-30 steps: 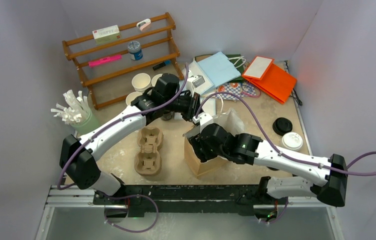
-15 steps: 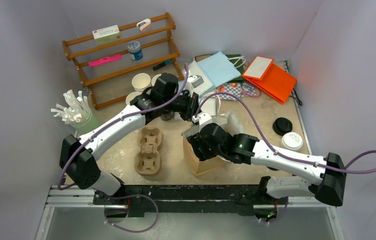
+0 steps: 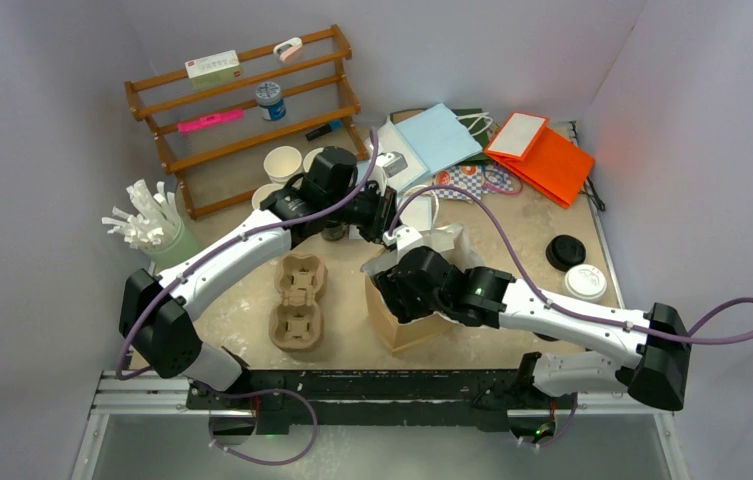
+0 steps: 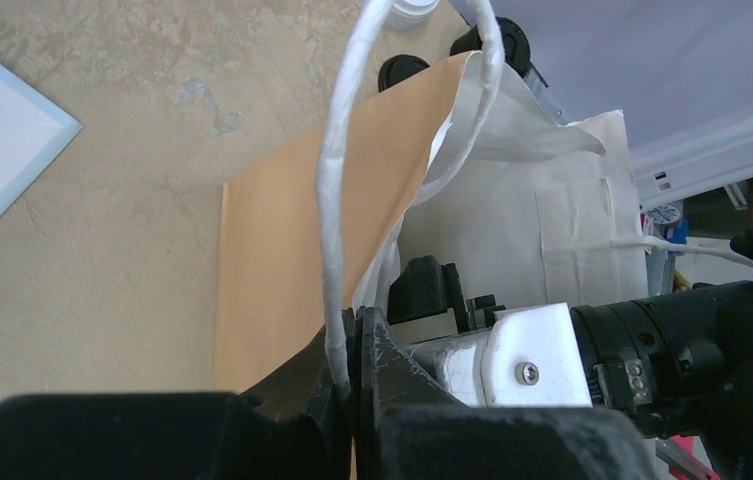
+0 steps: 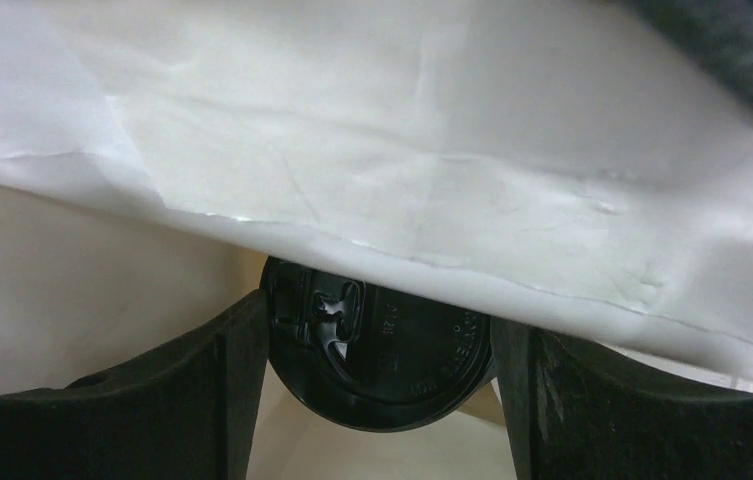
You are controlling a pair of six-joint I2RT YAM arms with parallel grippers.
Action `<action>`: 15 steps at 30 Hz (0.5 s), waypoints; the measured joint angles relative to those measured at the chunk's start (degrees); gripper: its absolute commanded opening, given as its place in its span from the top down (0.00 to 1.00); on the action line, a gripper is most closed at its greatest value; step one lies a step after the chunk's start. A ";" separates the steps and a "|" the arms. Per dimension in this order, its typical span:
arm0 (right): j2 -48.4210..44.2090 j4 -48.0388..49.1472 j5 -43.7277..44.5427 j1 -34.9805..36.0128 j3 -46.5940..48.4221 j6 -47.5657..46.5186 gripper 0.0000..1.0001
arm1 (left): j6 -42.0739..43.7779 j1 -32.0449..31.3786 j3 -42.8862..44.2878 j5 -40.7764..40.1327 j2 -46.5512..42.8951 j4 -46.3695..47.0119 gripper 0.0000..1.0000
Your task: Pack the takeout coffee
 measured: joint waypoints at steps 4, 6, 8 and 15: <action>0.33 0.20 0.00 0.00 0.00 0.00 0.55 | 0.37 0.17 0.02 -0.35 0.07 -0.70 1.00; 0.20 0.20 0.00 0.00 0.00 0.00 0.54 | 0.37 0.17 0.02 -0.35 0.07 -0.61 1.00; 0.09 0.20 0.04 0.00 0.02 -0.02 0.54 | 0.37 0.17 0.02 -0.35 0.04 -0.59 1.00; 0.11 0.02 0.07 -0.04 0.24 0.00 0.54 | 1.03 0.24 0.02 -0.37 0.04 -0.57 1.00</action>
